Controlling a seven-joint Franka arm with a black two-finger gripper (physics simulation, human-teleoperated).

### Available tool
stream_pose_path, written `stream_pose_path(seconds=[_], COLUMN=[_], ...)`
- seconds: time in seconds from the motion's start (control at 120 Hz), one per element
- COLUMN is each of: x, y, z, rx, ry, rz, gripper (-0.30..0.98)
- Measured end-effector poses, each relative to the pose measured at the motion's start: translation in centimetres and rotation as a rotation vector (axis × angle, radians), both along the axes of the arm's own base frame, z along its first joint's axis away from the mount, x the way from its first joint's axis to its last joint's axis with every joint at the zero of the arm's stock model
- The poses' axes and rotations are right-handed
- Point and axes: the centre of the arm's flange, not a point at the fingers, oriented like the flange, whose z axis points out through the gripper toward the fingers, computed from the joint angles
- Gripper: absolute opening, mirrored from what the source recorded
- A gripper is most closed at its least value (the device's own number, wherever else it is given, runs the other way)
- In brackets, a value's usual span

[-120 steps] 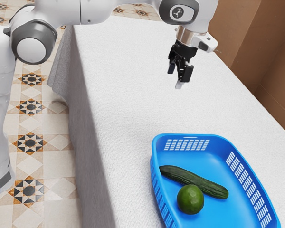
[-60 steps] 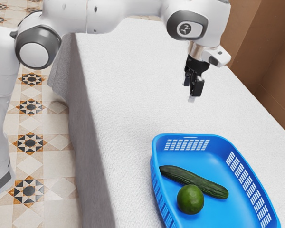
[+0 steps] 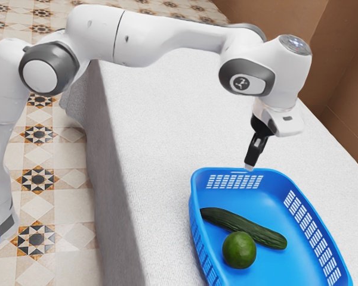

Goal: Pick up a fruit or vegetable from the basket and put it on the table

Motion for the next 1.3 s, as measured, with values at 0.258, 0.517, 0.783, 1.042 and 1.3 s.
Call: stream_pose_path(seconds=[0.258,0.517,0.783,1.042,1.3], x=[-0.2,-1.5,-0.2,1.8,3.1], y=[-3.2,-6.6,-6.2,-5.9,-5.4], z=[-2.6,-5.0,-6.8,-10.9,-12.6], rx=[-0.002,0.006,0.001,-0.014,-0.035], ry=[0.017,0.05,0.052,0.058,0.033], rz=[-0.086,-0.141,-0.119,-0.094,-0.039], gripper=[0.69,0.69,0.69,0.69,0.69])
